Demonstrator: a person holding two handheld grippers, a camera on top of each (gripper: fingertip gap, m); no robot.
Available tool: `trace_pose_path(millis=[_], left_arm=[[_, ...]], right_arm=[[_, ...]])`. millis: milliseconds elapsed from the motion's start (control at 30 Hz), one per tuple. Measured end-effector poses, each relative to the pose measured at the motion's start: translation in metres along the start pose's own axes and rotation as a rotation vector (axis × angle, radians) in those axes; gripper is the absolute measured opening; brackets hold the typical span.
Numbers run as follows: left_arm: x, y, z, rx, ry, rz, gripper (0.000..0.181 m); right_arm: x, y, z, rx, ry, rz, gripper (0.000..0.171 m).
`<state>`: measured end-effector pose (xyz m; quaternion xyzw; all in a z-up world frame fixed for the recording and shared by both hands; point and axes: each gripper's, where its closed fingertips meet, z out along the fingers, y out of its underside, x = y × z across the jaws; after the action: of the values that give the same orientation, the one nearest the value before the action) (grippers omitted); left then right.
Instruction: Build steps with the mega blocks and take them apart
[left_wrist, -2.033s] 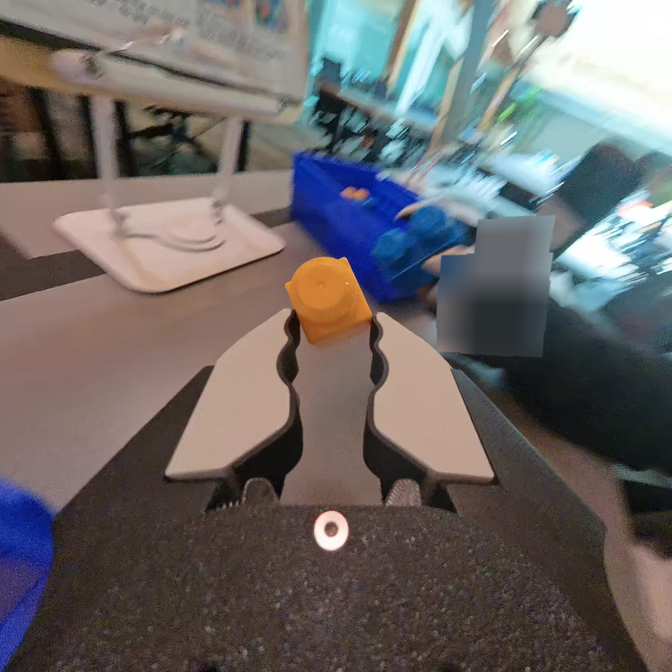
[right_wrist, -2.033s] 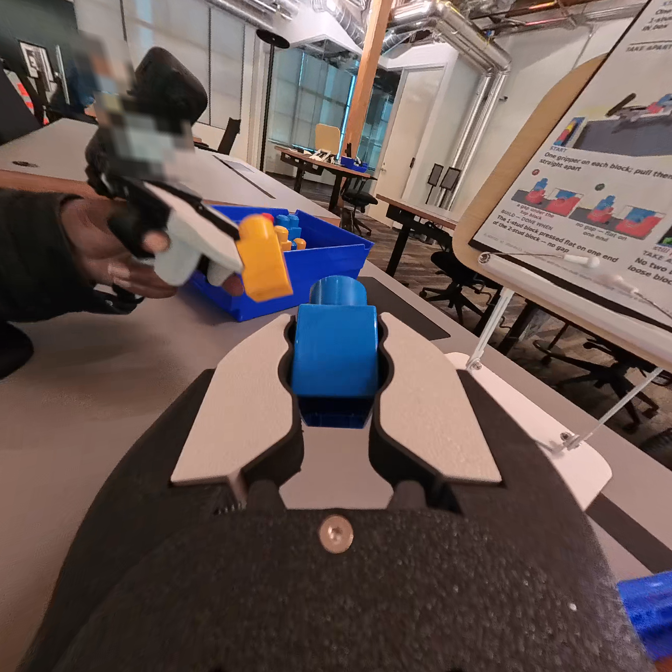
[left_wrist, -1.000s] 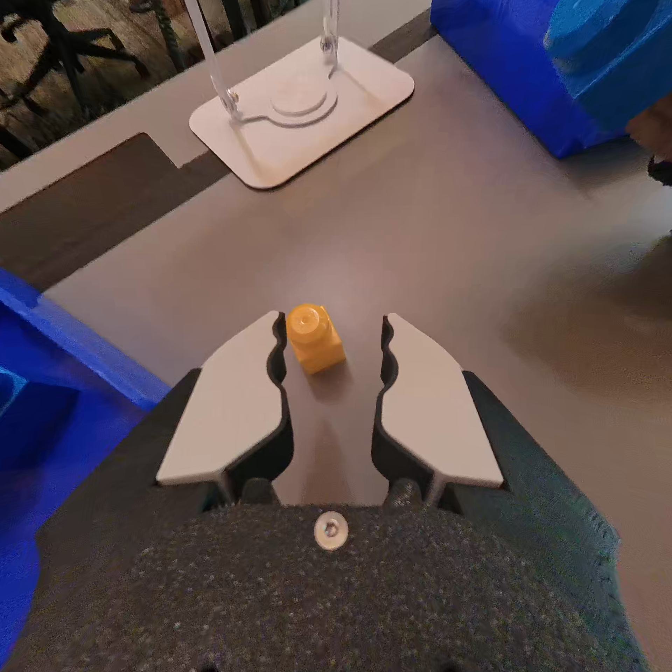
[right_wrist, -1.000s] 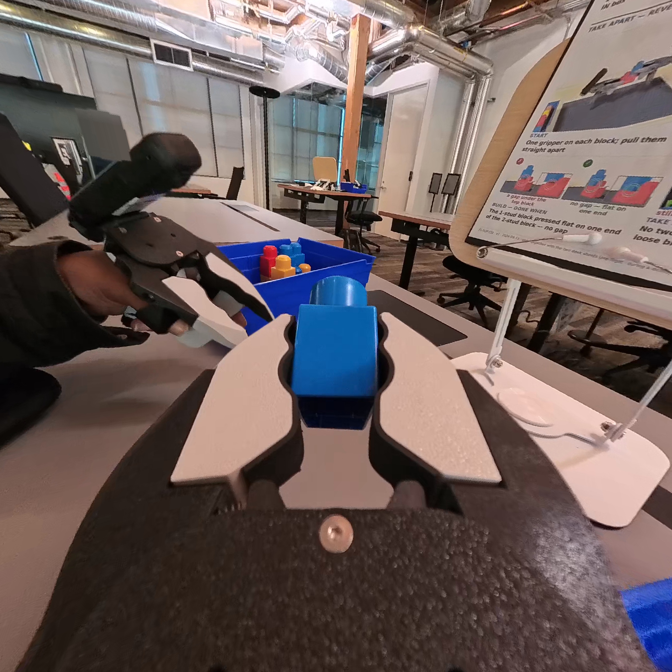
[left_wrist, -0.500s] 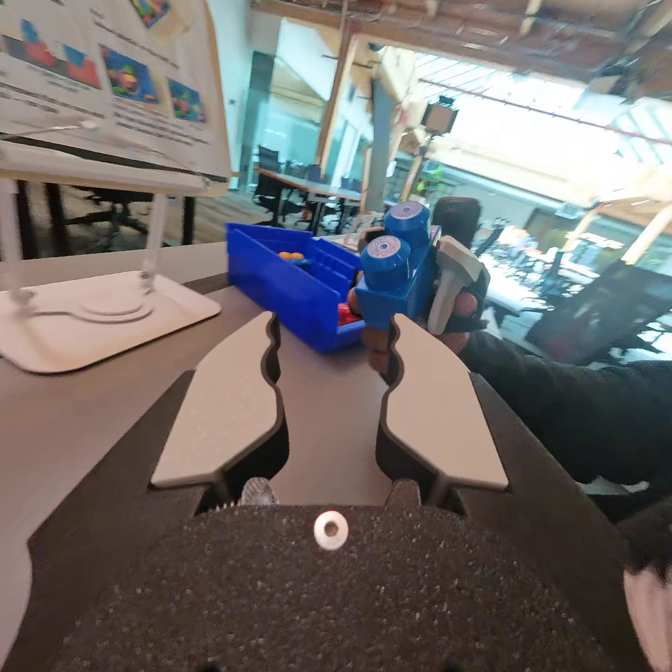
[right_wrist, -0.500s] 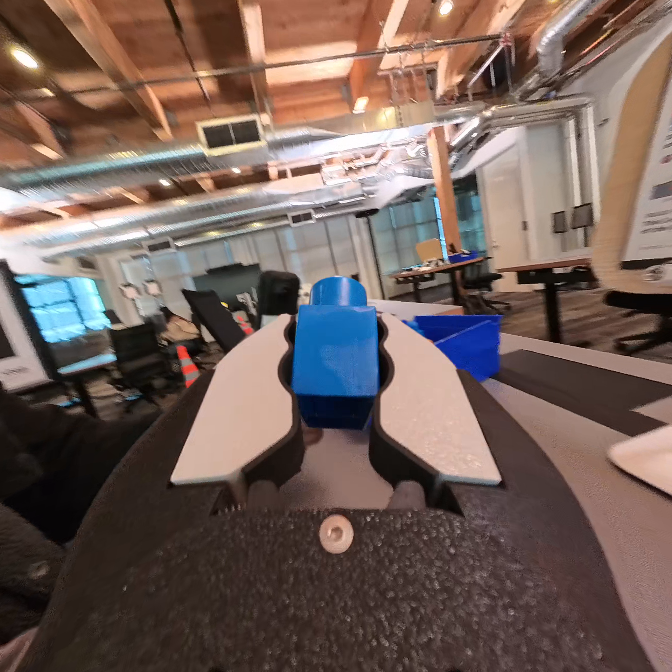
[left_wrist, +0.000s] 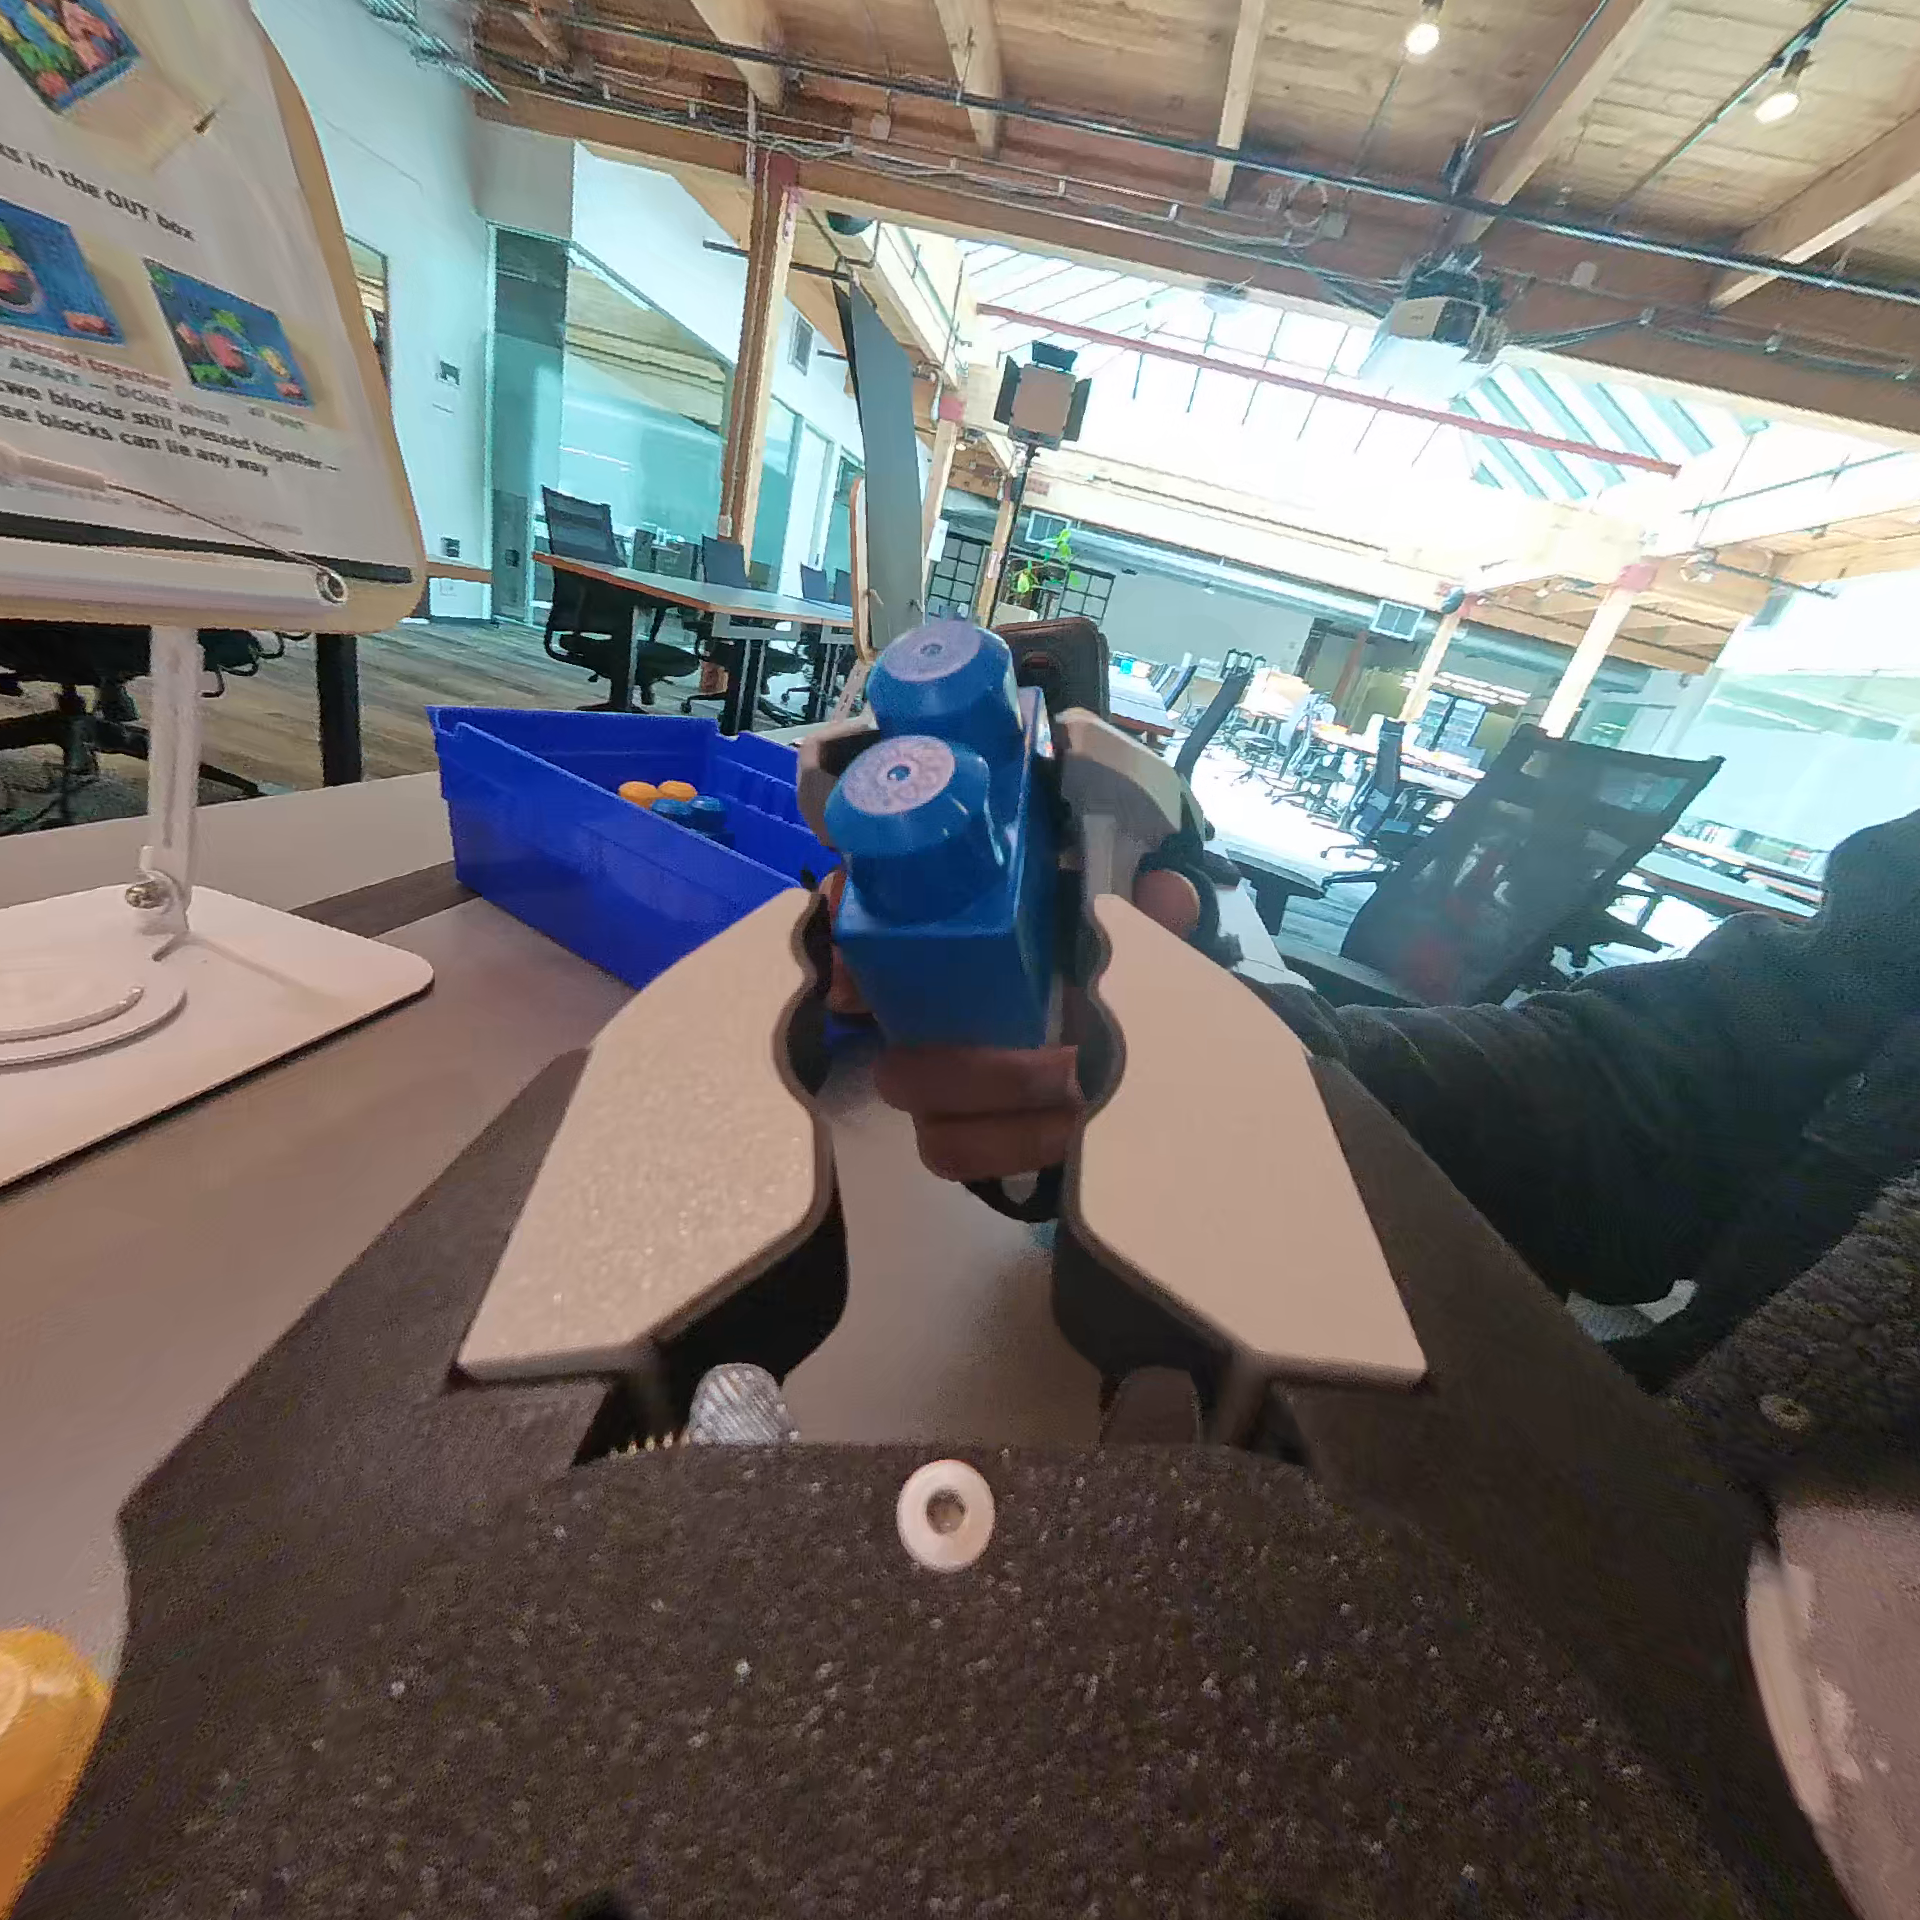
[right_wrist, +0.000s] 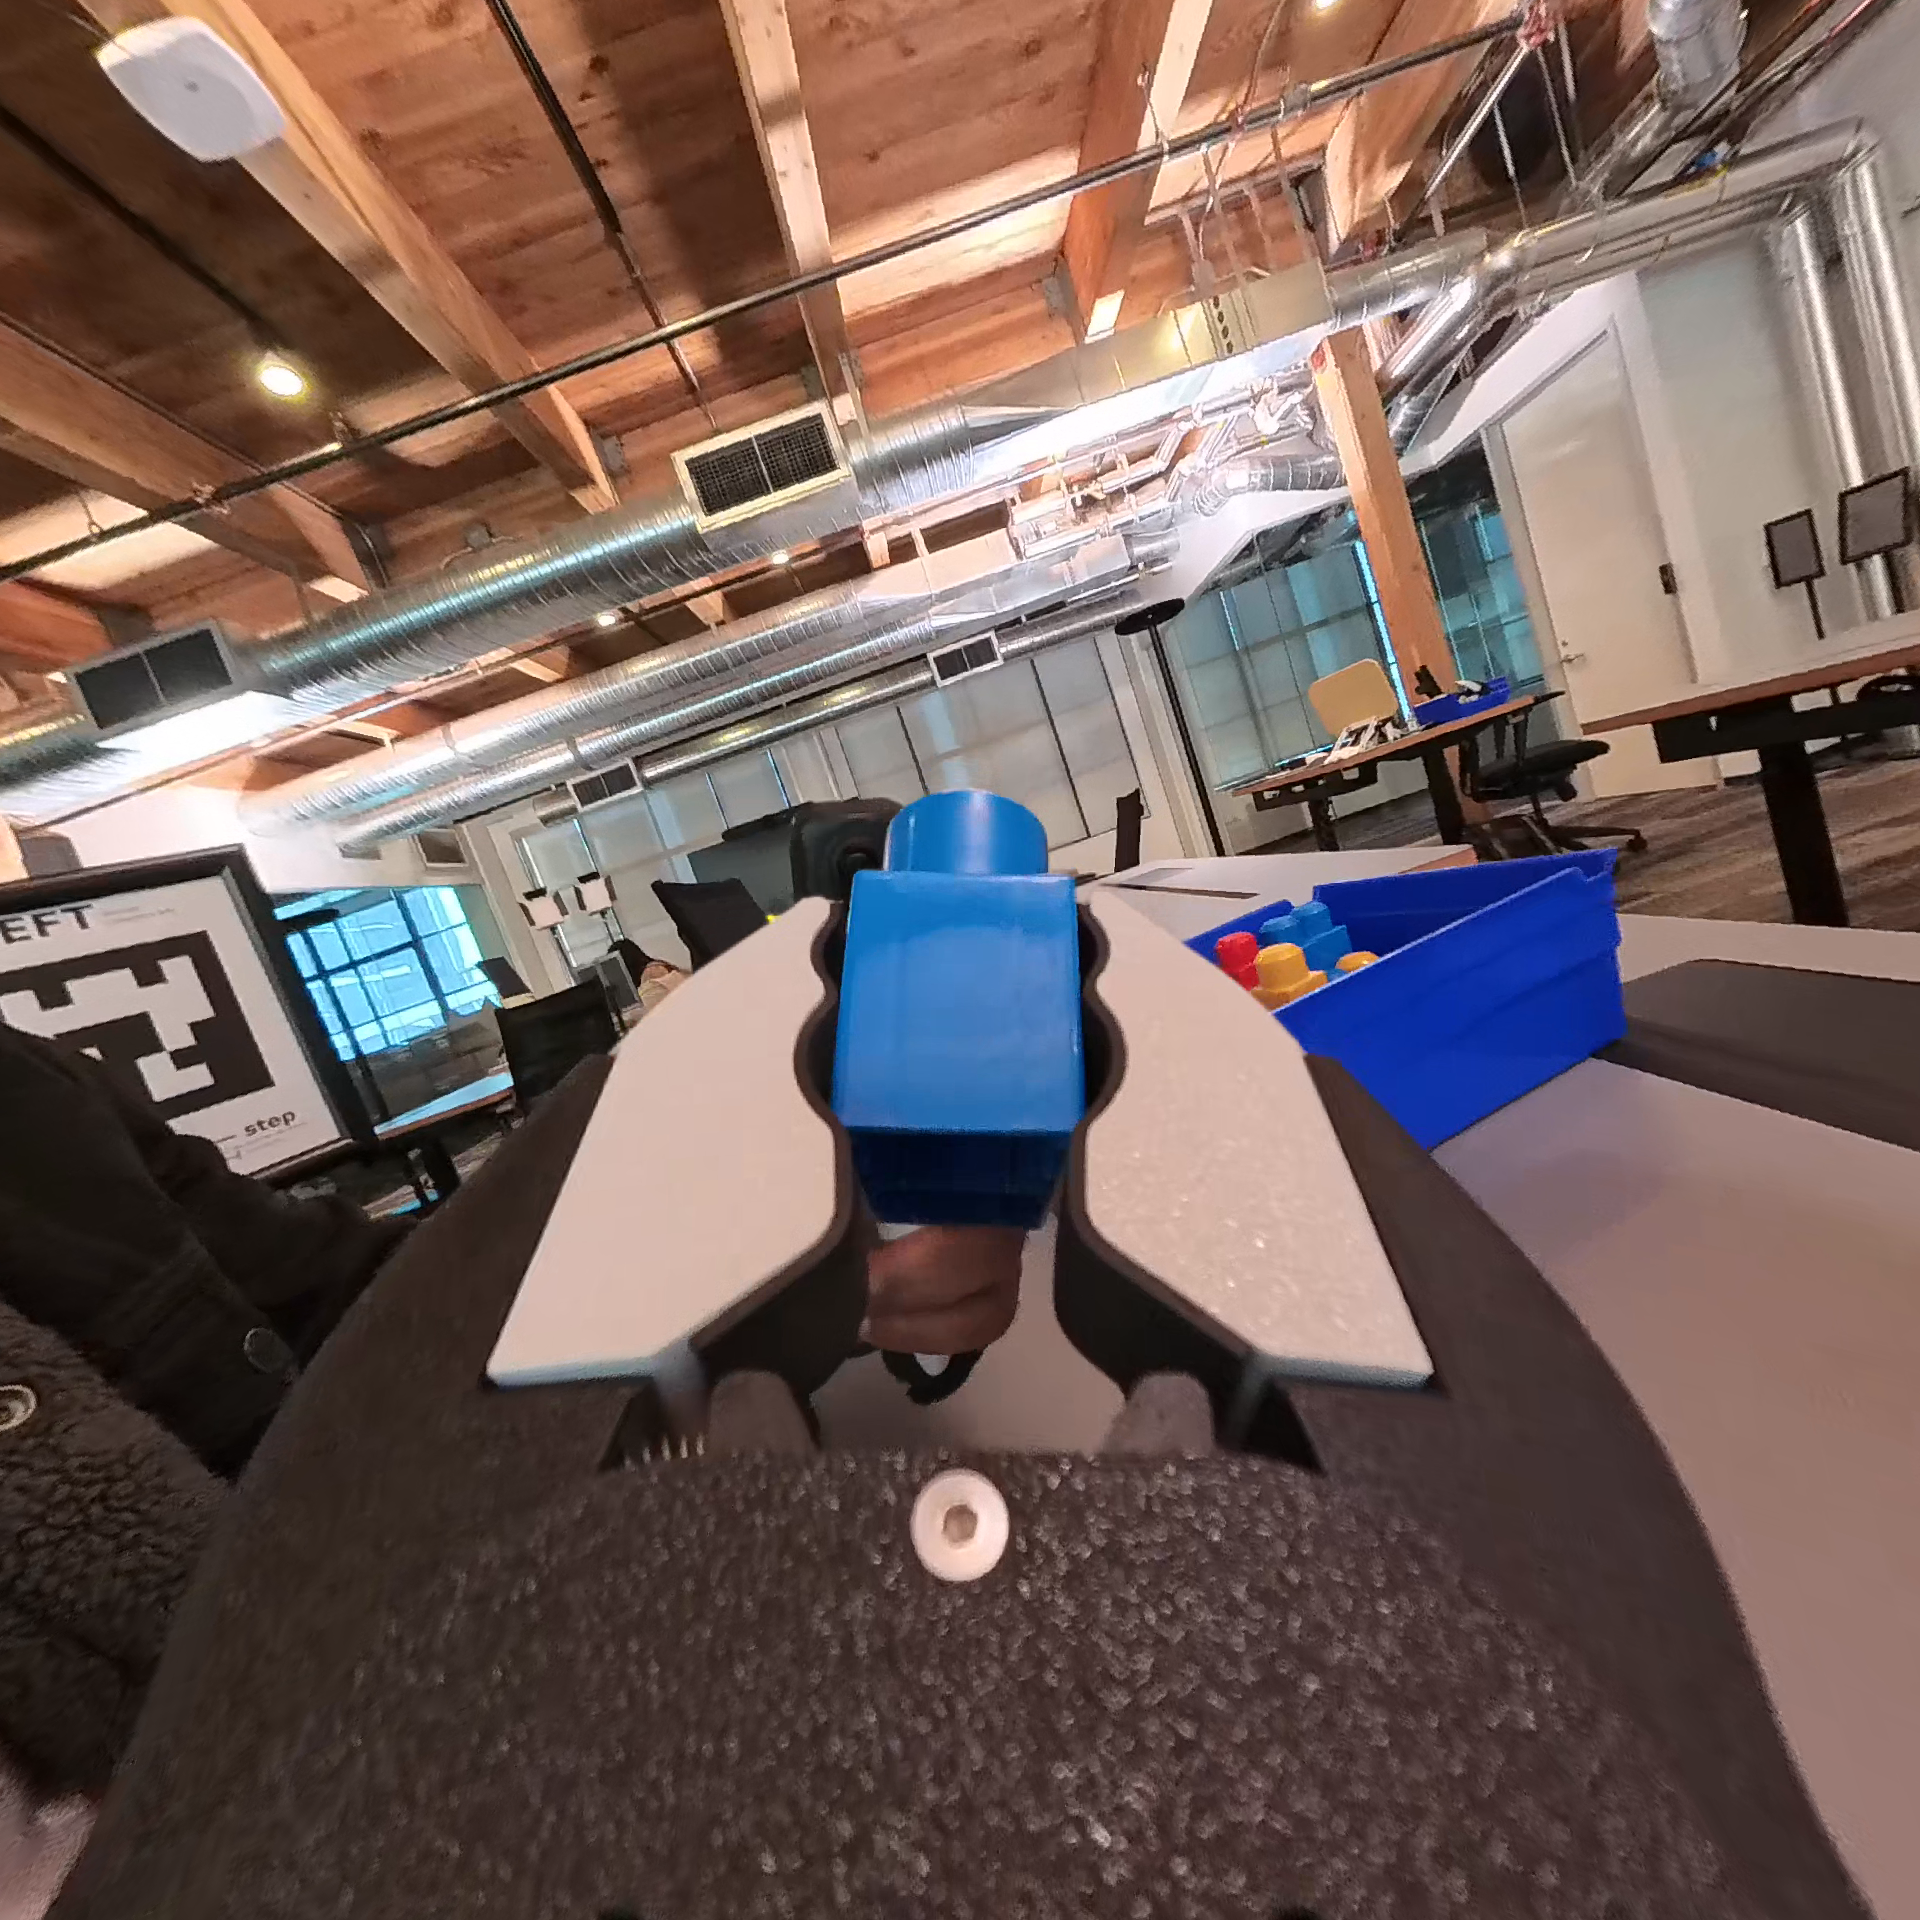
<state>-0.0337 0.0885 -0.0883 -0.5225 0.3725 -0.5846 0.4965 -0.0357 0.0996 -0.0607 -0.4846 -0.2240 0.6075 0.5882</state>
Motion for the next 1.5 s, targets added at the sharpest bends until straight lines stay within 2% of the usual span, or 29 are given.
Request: trace_pose_path(millis=[67, 533, 667, 767, 967, 1100, 1267, 1500], left_arm=[[-0.002, 0.001, -0.001, -0.001, -0.017, 0.023, 0.037], [0.004, 0.008, 0.003, -0.056, 0.019, -0.02, 0.037], [0.004, 0.005, -0.005, -0.127, 0.001, 0.076, 0.036], [-0.006, 0.017, -0.015, -0.269, -0.075, 0.234, 0.036], [-0.031, 0.069, -0.027, -0.621, -0.179, 0.453, 0.036], [-0.034, 0.097, -0.028, -0.771, -0.177, 0.527, 0.036], [-0.028, 0.105, -0.027, -0.819, -0.145, 0.564, 0.036], [-0.022, 0.1, -0.026, -0.775, -0.112, 0.546, 0.036]], right_arm=[[-0.002, 0.001, 0.0, -0.002, -0.016, 0.007, 0.041], [-0.008, 0.004, 0.0, -0.008, -0.063, -0.006, 0.041], [-0.005, 0.021, -0.004, -0.226, -0.048, -0.101, 0.042], [0.006, 0.031, -0.019, -0.443, 0.009, -0.273, 0.044], [0.024, 0.058, -0.056, -0.846, 0.103, -0.515, 0.044], [0.029, 0.088, -0.068, -1.055, 0.109, -0.596, 0.044], [0.038, 0.109, -0.077, -1.181, 0.132, -0.63, 0.032], [0.038, 0.113, -0.076, -1.181, 0.122, -0.624, 0.028]])
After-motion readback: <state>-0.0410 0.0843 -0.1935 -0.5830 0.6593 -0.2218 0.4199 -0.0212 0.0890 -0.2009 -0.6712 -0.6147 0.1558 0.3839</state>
